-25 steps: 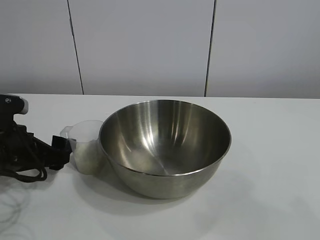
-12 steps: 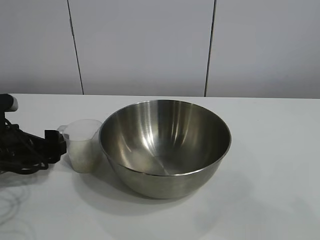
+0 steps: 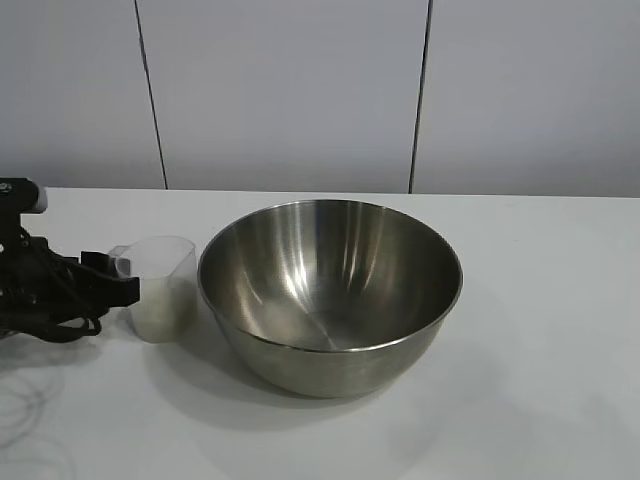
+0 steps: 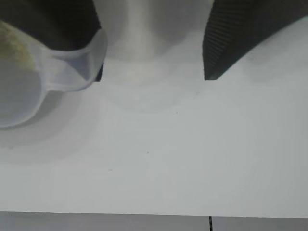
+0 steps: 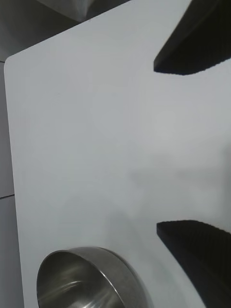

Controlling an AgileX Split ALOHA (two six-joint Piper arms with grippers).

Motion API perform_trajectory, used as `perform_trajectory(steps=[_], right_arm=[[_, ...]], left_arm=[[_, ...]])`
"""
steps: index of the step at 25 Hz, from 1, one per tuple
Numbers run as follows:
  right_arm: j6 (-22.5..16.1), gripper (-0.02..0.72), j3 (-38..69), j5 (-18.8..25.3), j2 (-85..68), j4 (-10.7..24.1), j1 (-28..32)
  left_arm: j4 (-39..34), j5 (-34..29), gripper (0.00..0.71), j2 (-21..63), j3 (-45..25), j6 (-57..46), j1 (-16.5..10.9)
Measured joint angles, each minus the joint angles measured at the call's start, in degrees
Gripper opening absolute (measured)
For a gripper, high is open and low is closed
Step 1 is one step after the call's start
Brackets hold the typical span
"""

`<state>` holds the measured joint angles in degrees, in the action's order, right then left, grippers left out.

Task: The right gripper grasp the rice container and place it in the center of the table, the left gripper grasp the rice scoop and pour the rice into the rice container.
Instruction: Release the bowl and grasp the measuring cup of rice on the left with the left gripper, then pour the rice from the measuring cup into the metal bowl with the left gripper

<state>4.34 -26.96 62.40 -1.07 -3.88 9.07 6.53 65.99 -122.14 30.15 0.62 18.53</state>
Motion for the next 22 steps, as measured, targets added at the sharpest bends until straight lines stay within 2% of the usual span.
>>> perform_trajectory(steps=[8, 16, 22], right_arm=[[0.00, 0.567, 0.00, 0.00, 0.00, 0.00, 0.00], [0.00, 0.567, 0.00, 0.00, 0.00, 0.00, 0.00], [0.00, 0.567, 0.00, 0.00, 0.00, 0.00, 0.00]], left_arm=[[-0.18, -0.42, 0.007, 1.13, 0.00, 1.17, 0.00], [-4.09, -0.53, 0.006, 5.62, 0.00, 6.44, 0.00], [-5.47, -1.38, 0.006, 12.29, 0.73, 14.71, 0.00]])
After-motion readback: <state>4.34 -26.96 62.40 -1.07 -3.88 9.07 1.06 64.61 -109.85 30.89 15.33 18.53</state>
